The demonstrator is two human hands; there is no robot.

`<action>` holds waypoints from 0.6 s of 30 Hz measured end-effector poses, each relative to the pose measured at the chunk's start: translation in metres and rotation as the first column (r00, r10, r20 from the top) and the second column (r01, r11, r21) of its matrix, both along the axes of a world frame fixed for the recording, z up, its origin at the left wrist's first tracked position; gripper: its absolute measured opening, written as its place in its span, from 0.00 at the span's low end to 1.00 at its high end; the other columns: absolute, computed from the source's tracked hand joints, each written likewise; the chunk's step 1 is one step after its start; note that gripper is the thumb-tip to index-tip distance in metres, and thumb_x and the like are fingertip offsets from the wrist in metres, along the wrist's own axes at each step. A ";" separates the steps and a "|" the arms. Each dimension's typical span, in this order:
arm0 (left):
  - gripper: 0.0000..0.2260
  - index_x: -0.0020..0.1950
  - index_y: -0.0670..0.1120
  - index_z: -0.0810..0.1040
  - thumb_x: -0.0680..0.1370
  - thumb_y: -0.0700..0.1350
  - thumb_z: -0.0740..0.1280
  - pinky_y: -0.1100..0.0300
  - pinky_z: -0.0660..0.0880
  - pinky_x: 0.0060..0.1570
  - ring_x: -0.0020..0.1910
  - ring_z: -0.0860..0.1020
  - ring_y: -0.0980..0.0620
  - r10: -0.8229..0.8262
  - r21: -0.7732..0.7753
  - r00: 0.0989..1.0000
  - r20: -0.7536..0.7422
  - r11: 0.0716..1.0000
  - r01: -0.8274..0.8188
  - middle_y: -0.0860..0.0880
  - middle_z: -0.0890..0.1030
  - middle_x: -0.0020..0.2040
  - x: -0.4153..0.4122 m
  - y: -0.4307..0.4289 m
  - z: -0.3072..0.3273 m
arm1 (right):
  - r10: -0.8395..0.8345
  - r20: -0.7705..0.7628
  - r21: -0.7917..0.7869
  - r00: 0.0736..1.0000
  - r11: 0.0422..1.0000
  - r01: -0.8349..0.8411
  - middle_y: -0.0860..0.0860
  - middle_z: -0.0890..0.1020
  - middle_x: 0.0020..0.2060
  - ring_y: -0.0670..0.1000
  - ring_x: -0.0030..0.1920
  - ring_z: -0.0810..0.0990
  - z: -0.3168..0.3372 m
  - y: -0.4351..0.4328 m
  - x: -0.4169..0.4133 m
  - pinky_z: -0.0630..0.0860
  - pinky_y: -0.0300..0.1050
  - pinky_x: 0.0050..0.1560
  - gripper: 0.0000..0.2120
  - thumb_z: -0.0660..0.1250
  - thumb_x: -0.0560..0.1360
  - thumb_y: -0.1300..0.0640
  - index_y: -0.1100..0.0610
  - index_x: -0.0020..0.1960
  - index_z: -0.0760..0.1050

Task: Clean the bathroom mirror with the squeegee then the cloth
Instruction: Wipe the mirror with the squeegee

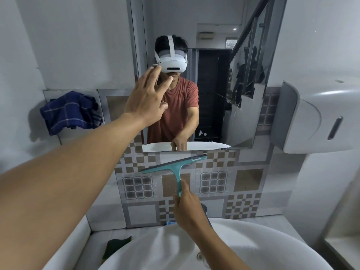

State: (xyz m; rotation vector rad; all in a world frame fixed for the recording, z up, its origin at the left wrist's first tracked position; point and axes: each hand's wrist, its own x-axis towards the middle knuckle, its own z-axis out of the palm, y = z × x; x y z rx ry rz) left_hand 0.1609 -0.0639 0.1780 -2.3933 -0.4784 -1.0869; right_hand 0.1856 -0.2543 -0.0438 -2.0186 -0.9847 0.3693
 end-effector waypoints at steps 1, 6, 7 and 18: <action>0.35 0.80 0.47 0.61 0.76 0.50 0.72 0.42 0.57 0.78 0.79 0.55 0.36 0.001 -0.009 1.000 0.000 1.000 -0.001 0.37 0.57 0.80 0.000 -0.002 0.001 | 0.002 0.010 -0.003 1.000 1.000 -0.002 0.49 0.77 0.44 0.47 0.40 0.77 0.002 -0.004 0.000 0.73 0.37 0.33 0.18 0.55 0.85 0.56 0.52 0.74 0.60; 0.32 0.78 0.47 0.66 0.75 0.50 0.73 0.39 0.67 0.72 0.77 0.59 0.37 -0.014 -0.111 1.000 -0.024 0.994 0.011 0.39 0.60 0.78 -0.008 -0.017 -0.006 | 0.018 0.019 -0.030 1.000 0.999 -0.018 0.55 0.80 0.54 0.53 0.48 0.81 0.020 -0.029 0.007 0.82 0.48 0.46 0.13 0.58 0.84 0.58 0.55 0.68 0.64; 0.32 0.77 0.47 0.67 0.75 0.50 0.73 0.39 0.71 0.69 0.76 0.61 0.37 -0.026 -0.142 0.999 -0.035 0.990 0.021 0.40 0.61 0.78 -0.012 -0.025 -0.010 | 0.035 0.012 -0.041 0.999 0.999 -0.034 0.54 0.79 0.54 0.52 0.48 0.82 0.026 -0.034 0.009 0.83 0.47 0.46 0.14 0.59 0.84 0.58 0.55 0.68 0.64; 0.15 0.64 0.49 0.82 0.78 0.40 0.68 0.57 0.77 0.61 0.59 0.81 0.51 -0.365 -0.629 0.914 -0.175 0.756 0.181 0.50 0.84 0.60 -0.037 -0.128 -0.073 | 0.100 0.193 -0.103 0.976 0.991 -0.081 0.48 0.80 0.50 0.43 0.43 0.81 0.108 -0.096 0.038 0.75 0.34 0.34 0.17 0.71 0.78 0.60 0.53 0.63 0.71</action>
